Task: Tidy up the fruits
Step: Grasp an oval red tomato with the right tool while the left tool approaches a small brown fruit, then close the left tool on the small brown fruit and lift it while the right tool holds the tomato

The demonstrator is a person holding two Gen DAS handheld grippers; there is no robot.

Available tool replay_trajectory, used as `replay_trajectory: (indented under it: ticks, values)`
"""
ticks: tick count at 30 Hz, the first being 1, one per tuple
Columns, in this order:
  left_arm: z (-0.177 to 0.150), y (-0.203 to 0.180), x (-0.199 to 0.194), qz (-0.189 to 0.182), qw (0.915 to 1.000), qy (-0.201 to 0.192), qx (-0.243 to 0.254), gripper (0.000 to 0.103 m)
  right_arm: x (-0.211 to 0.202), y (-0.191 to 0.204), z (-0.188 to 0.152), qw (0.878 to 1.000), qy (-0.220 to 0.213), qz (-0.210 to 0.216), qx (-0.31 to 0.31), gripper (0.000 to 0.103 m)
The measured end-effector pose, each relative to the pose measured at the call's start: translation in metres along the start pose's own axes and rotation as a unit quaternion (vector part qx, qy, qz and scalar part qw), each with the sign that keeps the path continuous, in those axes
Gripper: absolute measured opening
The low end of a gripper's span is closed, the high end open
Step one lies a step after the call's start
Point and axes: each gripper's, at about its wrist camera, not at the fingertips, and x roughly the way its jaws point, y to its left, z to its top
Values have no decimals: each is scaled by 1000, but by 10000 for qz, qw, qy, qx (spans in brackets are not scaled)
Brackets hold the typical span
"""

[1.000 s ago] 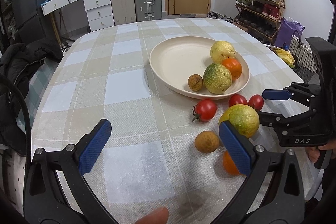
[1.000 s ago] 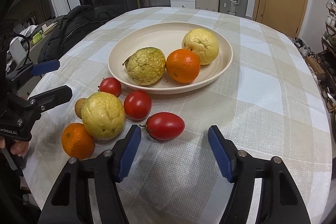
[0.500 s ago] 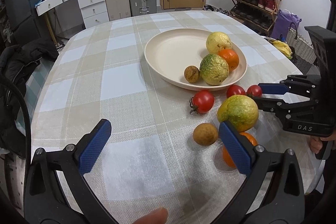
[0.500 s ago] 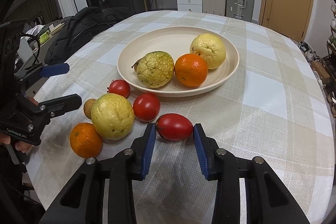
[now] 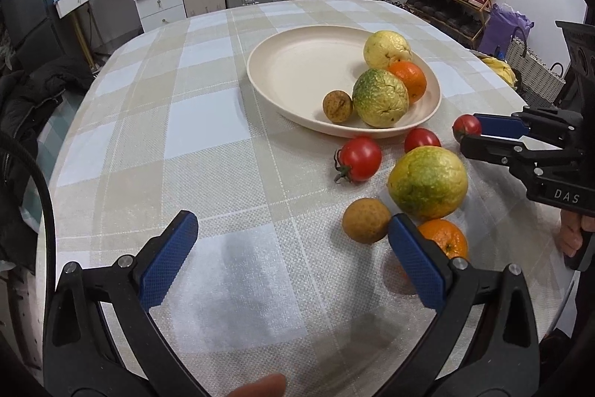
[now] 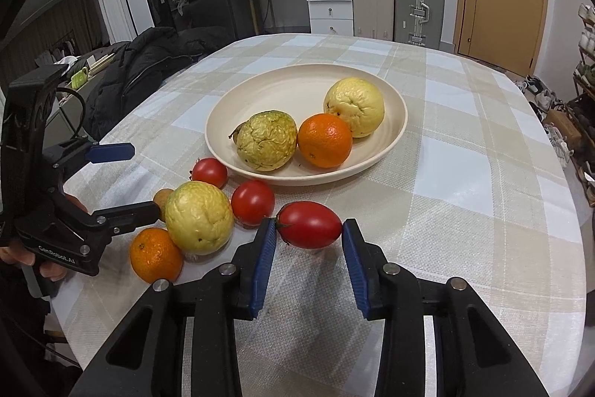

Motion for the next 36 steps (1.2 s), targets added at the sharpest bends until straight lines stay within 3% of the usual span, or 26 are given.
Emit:
replay_trajectory:
  ticks: [2, 11, 13, 17, 29, 36]
  values:
    - [-1, -1, 3, -75, 10000, 24, 1, 99, 0, 0, 0, 10000, 4, 0, -3, 38]
    - [-2, -5, 2, -632, 9980, 7, -7, 67, -1, 0, 0, 10000, -4, -3, 4, 38]
    - [-3, -5, 1, -890, 9960, 66, -47, 47, -1, 0, 0, 10000, -14, -8, 4, 38]
    - [-4, -7, 1, -1284, 9915, 163, -85, 25, -2, 1, -1, 10000, -22, 0, 9, 38]
    - [-2, 5, -3, -1010, 9943, -50, -336, 25, -2, 2, 0, 10000, -50, -31, -31, 38]
    - [4, 17, -19, -696, 9945, -539, -571, 25, -8, -4, 0, 9997, -238, 2, 71, 38]
